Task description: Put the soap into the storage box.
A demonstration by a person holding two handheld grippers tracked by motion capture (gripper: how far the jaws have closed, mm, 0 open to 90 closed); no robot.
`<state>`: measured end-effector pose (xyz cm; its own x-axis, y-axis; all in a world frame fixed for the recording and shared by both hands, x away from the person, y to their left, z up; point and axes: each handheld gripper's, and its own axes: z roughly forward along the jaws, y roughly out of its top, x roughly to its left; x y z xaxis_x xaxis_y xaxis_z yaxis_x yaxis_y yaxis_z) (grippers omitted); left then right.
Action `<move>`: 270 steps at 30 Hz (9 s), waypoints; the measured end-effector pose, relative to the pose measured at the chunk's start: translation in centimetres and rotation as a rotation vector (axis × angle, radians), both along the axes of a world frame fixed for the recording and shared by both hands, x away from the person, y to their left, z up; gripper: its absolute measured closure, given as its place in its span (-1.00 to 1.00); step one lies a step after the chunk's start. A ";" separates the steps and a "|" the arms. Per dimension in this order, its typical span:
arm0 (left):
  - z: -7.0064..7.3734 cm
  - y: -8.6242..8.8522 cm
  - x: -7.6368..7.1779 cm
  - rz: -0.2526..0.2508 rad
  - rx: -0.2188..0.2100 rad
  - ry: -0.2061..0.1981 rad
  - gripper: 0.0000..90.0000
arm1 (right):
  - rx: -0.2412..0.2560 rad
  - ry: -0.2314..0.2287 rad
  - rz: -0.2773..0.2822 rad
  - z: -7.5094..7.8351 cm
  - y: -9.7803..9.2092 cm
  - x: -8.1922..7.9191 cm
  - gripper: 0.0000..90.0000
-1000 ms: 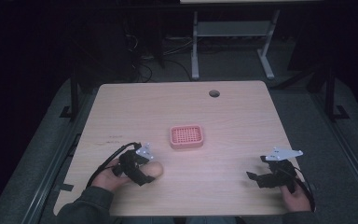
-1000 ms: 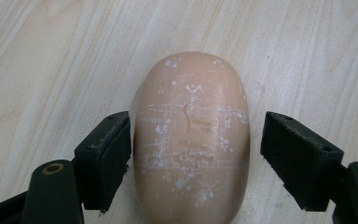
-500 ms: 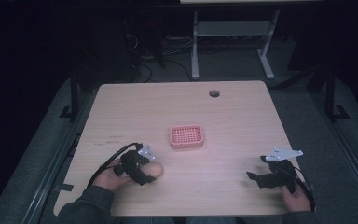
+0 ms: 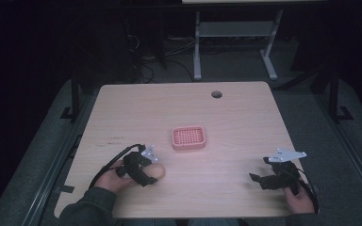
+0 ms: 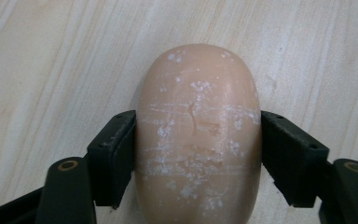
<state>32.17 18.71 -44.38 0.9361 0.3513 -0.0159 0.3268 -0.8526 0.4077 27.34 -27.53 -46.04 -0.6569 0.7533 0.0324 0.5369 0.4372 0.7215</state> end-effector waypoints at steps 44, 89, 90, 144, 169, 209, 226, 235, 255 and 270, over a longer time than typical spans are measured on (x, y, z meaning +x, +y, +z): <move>1.6 -1.8 0.9 -0.029 0.012 -0.008 -0.28 | 0.018 0.001 -0.002 0.0 -0.1 -0.1 -0.69; 4.1 -4.7 4.8 -0.072 0.035 -0.019 -0.28 | 0.032 -0.007 0.004 0.1 -0.5 -0.2 -0.69; 4.1 -4.8 4.9 -0.071 0.031 -0.024 -0.28 | 0.032 -0.007 0.004 0.1 -0.5 -0.2 -0.69; 5.0 -9.1 9.8 -0.113 0.047 -0.017 -0.28 | 0.049 -0.005 0.002 0.1 -0.8 -0.3 -0.69; 5.1 -11.4 12.3 -0.121 0.013 -0.014 -0.28 | 0.055 -0.005 -0.002 0.0 -1.0 -0.3 -0.69; 2.9 -13.2 14.3 -0.133 0.047 0.012 -0.28 | 0.056 -0.008 -0.004 0.0 -1.1 -0.3 -0.69; 2.6 -13.2 14.5 -0.122 0.049 0.026 -0.28 | 0.057 -0.008 -0.005 0.0 -1.1 -0.4 -0.69; 2.4 -13.3 14.6 -0.124 0.054 0.026 -0.28 | 0.057 -0.003 -0.006 0.0 -1.1 -0.4 -0.69; 2.4 -13.4 14.5 -0.131 0.061 0.021 -0.29 | 0.056 -0.004 -0.002 0.0 -1.0 -0.4 -0.69; 2.7 -13.2 13.8 -0.146 0.068 0.000 -0.42 | 0.052 -0.004 0.001 0.0 -1.0 -0.3 -0.69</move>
